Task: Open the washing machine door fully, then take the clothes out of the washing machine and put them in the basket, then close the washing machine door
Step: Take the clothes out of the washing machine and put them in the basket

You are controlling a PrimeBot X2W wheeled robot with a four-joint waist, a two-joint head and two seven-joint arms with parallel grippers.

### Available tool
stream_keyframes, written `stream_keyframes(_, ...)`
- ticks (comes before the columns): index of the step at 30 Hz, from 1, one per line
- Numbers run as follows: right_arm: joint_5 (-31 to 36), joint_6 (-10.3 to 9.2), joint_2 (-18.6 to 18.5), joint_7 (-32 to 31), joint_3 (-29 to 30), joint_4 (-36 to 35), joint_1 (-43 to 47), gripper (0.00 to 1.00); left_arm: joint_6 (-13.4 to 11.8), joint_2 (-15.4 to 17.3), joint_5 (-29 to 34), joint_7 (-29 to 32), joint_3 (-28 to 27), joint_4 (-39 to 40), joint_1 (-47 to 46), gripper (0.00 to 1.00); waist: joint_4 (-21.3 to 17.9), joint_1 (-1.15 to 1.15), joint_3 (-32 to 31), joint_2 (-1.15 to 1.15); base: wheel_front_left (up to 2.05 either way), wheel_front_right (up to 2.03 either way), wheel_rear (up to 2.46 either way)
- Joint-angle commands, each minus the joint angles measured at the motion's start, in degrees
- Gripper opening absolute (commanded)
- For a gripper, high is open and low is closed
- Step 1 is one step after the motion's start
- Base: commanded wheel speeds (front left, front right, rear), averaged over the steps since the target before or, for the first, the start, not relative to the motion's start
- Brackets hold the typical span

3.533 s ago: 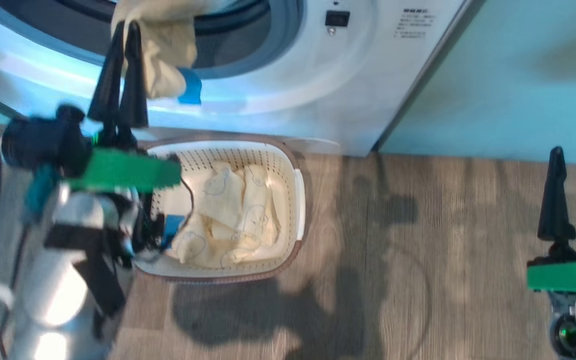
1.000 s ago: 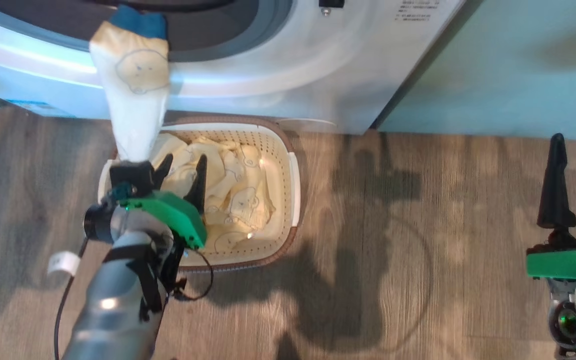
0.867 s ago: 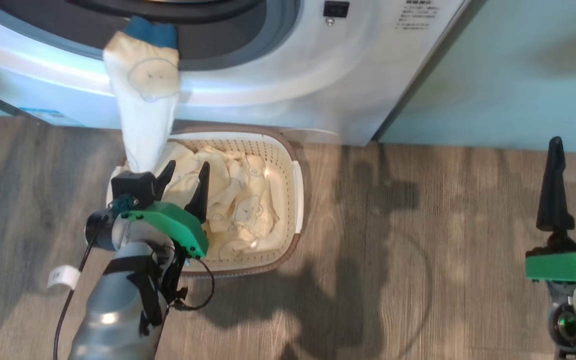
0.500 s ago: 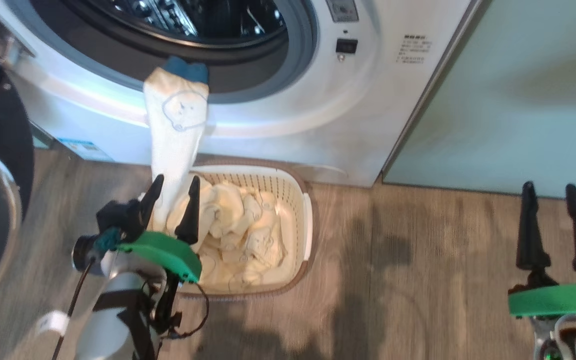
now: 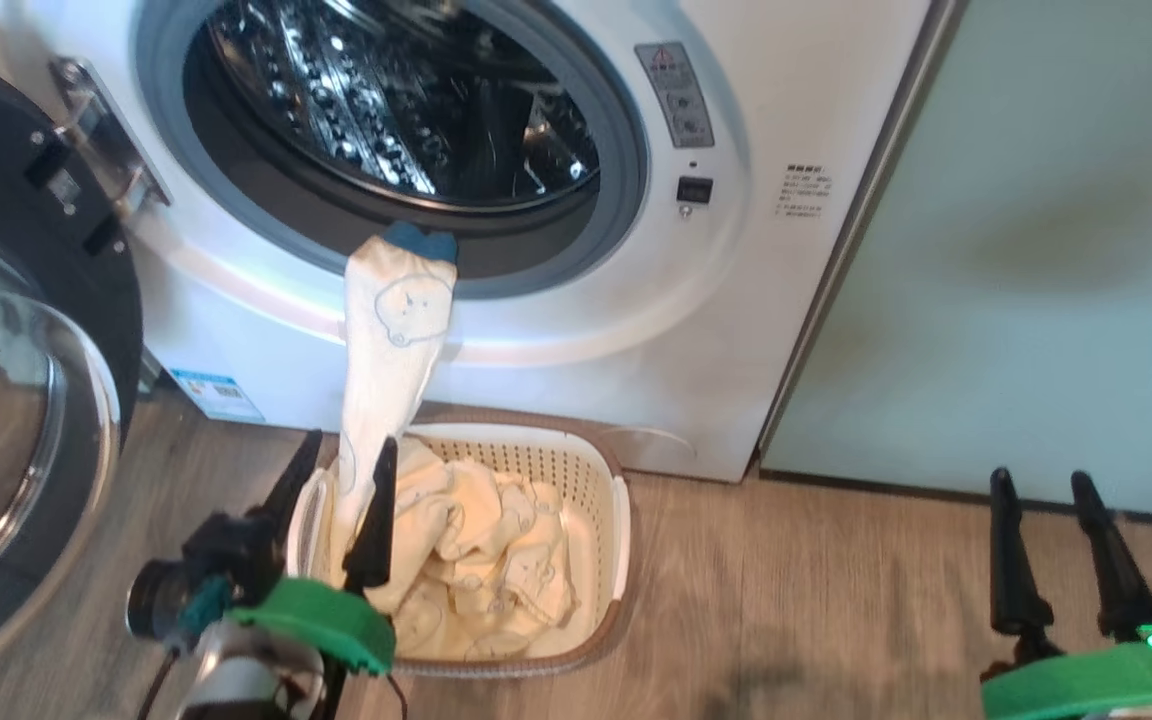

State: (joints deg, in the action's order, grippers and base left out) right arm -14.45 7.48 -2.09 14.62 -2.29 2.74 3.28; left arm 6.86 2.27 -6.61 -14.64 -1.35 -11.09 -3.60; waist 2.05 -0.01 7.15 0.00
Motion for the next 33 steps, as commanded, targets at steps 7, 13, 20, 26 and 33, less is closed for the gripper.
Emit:
stream_keyframes(7, 0.25, 0.01, -0.78, 0.38, -1.96, -1.29, 1.46, 1.0, -1.35, 0.81, -0.3, 1.35, -0.29, 6.32, 3.91, 1.0, -0.24, 0.01, -3.35, 0.0, 0.0, 0.0, 0.0)
stream_keyframes(13, 0.14, 0.01, -0.78, 0.38, -2.17, -1.32, 1.52, 1.0, -1.87, 0.79, -0.85, 2.38, 0.21, 7.43, 4.88, 1.0, -0.24, 0.01, -3.26, 0.0, 0.0, 0.0, 0.0)
stream_keyframes(20, 0.24, 0.01, -0.78, 0.38, -2.15, -1.36, 1.34, 1.0, -2.22, 0.89, -1.27, 2.58, 0.46, 7.46, 4.83, 1.0, -0.19, 0.01, -2.92, 0.0, 0.0, 0.0, 0.0)
stream_keyframes(26, 0.31, 0.01, -0.78, 0.38, -2.28, -1.37, 1.21, 1.0, -2.47, 1.07, -1.42, 2.46, 0.78, 7.05, 4.1, 1.0, -0.12, 0.01, -2.35, 0.0, 0.0, 0.0, 0.0)
stream_keyframes(33, 0.24, 0.01, -0.78, 0.38, -2.48, -1.54, 0.18, 1.0, -2.48, 1.14, -2.79, 2.79, 0.69, 3.91, 1.44, 1.0, -0.5, 0.01, -0.36, 0.0, 0.0, 0.0, 0.0)
